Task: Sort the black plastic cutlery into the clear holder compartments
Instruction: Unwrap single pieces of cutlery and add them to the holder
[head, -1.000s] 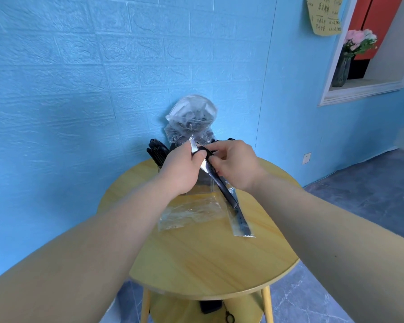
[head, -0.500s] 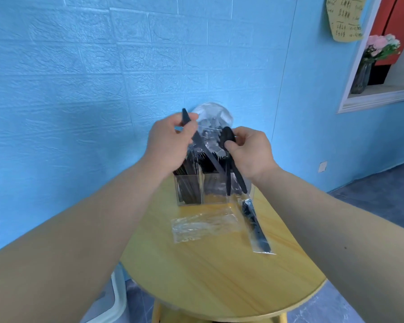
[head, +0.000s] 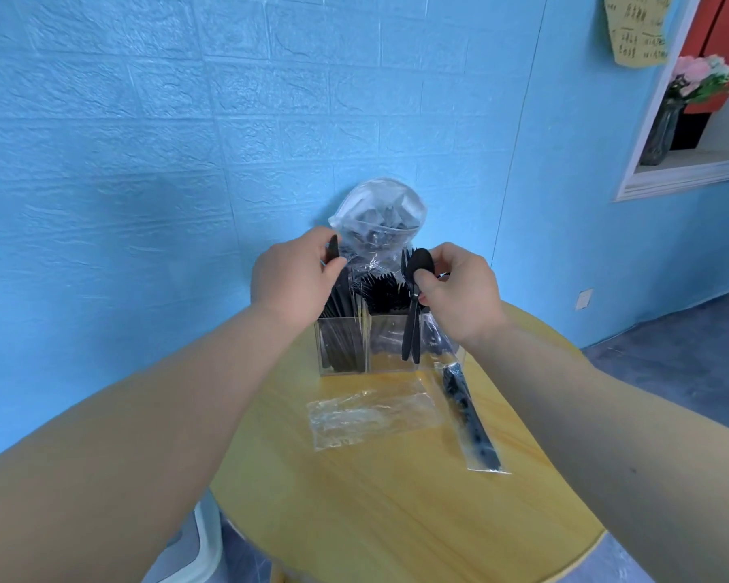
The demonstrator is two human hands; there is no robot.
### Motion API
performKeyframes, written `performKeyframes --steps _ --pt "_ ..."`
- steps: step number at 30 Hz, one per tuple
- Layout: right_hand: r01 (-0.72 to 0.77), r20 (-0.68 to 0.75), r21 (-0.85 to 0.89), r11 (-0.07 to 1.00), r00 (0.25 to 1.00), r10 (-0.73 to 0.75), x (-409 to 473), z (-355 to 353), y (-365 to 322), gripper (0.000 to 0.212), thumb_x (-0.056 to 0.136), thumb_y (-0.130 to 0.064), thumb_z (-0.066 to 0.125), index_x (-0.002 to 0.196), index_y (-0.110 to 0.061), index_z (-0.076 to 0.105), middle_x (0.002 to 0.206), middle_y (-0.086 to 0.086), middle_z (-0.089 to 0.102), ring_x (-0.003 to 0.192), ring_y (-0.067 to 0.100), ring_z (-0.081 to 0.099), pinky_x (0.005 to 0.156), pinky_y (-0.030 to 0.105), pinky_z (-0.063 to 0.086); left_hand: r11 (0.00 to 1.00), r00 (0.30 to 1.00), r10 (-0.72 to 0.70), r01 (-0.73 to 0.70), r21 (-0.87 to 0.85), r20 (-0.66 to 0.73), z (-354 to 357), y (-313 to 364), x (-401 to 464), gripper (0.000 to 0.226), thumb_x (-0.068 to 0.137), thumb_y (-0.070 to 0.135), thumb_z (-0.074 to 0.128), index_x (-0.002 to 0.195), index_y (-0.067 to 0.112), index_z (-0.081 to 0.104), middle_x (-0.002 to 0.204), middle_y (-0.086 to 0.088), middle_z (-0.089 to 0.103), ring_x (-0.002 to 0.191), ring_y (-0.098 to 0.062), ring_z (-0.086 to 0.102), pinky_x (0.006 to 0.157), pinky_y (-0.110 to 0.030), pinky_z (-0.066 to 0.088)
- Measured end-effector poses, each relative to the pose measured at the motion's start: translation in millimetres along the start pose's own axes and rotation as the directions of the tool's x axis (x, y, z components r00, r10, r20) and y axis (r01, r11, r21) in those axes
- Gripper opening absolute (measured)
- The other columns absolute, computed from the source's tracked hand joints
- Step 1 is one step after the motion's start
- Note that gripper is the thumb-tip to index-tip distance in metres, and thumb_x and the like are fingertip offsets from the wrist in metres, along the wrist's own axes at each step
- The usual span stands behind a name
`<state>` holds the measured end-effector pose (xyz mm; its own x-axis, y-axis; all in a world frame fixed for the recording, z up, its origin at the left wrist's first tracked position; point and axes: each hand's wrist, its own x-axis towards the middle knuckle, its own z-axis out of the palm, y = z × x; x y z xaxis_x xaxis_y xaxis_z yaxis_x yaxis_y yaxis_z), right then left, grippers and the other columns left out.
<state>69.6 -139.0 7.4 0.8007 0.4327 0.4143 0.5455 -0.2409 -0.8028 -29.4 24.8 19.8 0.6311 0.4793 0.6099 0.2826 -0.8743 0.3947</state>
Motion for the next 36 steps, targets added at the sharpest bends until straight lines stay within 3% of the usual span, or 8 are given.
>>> performKeyframes --steps 10,13,16,21,24,28,31,36 --pt "-0.003 0.045 -0.025 1.000 0.999 0.004 2 -3 16 0.012 0.089 -0.013 0.056 0.084 -0.023 0.061 0.075 -0.005 0.062 0.066 0.017 0.057 0.055 0.024 0.048 0.939 0.989 0.127 -0.145 0.311 0.077 35 -17 -14 0.030 0.094 0.035 0.053 0.121 0.027 0.063 0.115 0.001 0.061 0.118 -0.029 0.037 0.089 -0.039 0.029" --pt "-0.014 0.061 -0.015 1.000 0.998 0.015 4 -5 16 0.018 0.089 -0.013 0.056 0.080 -0.027 0.060 0.076 -0.001 0.064 0.062 0.027 0.060 0.050 0.033 0.053 0.920 0.988 0.075 -0.120 0.372 0.133 34 -15 -13 0.033 0.097 0.037 0.045 0.125 0.027 0.060 0.131 0.002 0.050 0.124 -0.027 0.030 0.092 -0.040 0.026" --pt "-0.032 0.069 0.041 0.999 0.997 0.029 5 -5 16 0.021 0.087 -0.011 0.058 0.076 -0.029 0.061 0.077 0.000 0.066 0.074 0.032 0.065 0.069 0.045 0.058 0.941 0.984 0.161 -0.176 0.291 0.072 30 -2 -12 0.036 0.097 0.036 0.047 0.130 0.026 0.056 0.139 0.002 0.048 0.125 -0.028 0.034 0.093 -0.041 0.029" --pt "-0.040 0.092 0.110 0.993 0.995 0.030 6 -6 10 0.018 0.084 -0.012 0.062 0.078 -0.029 0.062 0.079 0.006 0.070 0.079 0.031 0.066 0.078 0.050 0.055 0.978 0.959 0.178 -0.148 -0.145 0.221 28 31 -7 0.034 0.096 0.034 0.051 0.128 0.025 0.058 0.117 0.009 0.066 0.109 -0.013 0.057 0.094 -0.028 0.042" --pt "-0.049 0.089 0.155 0.987 0.995 0.036 8 -11 6 0.016 0.086 -0.008 0.061 0.082 -0.024 0.062 0.081 0.012 0.070 0.076 0.031 0.069 0.078 0.050 0.056 0.958 0.977 0.099 -0.043 -0.283 0.187 21 44 -2 0.014 0.092 0.029 0.060 0.101 0.023 0.068 0.093 0.010 0.069 0.086 -0.007 0.062 0.082 -0.022 0.045" --pt "-0.067 0.061 0.214 0.975 0.997 0.055 12 -19 4 0.010 0.088 -0.008 0.059 0.085 -0.017 0.061 0.085 0.015 0.069 0.075 0.030 0.070 0.076 0.052 0.056 0.961 0.998 0.056 -0.048 -0.271 0.022 -1 51 12 0.008 0.089 0.024 0.062 0.083 0.029 0.062 0.069 0.021 0.055 0.064 0.005 0.052 0.065 -0.012 0.037" --pt "-0.052 -0.008 0.204 0.978 0.998 0.055 14 -22 4 0.016 0.089 -0.011 0.055 0.079 -0.023 0.059 0.080 0.005 0.067 0.077 0.030 0.070 0.076 0.050 0.056 0.974 0.987 0.024 -0.058 -0.218 -0.157 -17 50 25 0.009 0.090 0.024 0.060 0.088 0.021 0.069 0.071 0.013 0.059 0.070 -0.010 0.059 0.074 -0.021 0.045" --pt "-0.049 -0.060 0.148 0.988 0.997 0.058 14 -24 11 0.018 0.088 -0.014 0.055 0.076 -0.027 0.060 0.075 -0.008 0.063 0.078 0.028 0.068 0.074 0.048 0.057 0.989 0.986 0.092 -0.107 -0.098 -0.140 -5 45 25 0.017 0.091 0.028 0.059 0.094 0.020 0.073 0.080 0.002 0.072 0.080 -0.024 0.066 0.082 -0.036 0.050"
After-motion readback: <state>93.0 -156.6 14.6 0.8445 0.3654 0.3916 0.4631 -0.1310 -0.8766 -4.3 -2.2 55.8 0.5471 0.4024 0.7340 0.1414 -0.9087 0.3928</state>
